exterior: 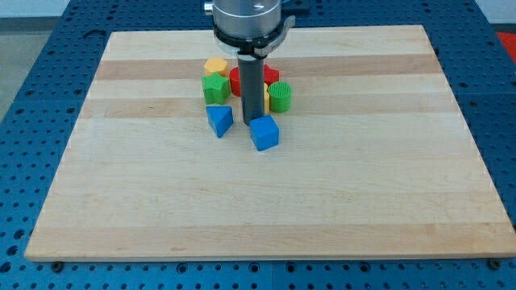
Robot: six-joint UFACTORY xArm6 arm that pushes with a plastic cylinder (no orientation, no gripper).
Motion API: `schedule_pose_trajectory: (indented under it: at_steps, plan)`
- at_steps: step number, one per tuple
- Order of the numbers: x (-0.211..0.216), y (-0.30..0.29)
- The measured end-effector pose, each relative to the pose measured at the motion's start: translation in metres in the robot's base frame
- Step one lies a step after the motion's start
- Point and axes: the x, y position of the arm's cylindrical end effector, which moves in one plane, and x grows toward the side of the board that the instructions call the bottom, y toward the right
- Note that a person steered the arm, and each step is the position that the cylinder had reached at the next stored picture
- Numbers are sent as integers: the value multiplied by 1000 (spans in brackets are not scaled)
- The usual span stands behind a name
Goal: Separate the blue cube from the group of blocks
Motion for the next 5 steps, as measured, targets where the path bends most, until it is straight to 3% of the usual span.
schedule_pose_trajectory:
  at_steps: [2,5]
  plan:
    - [-3,36]
    - [25,43]
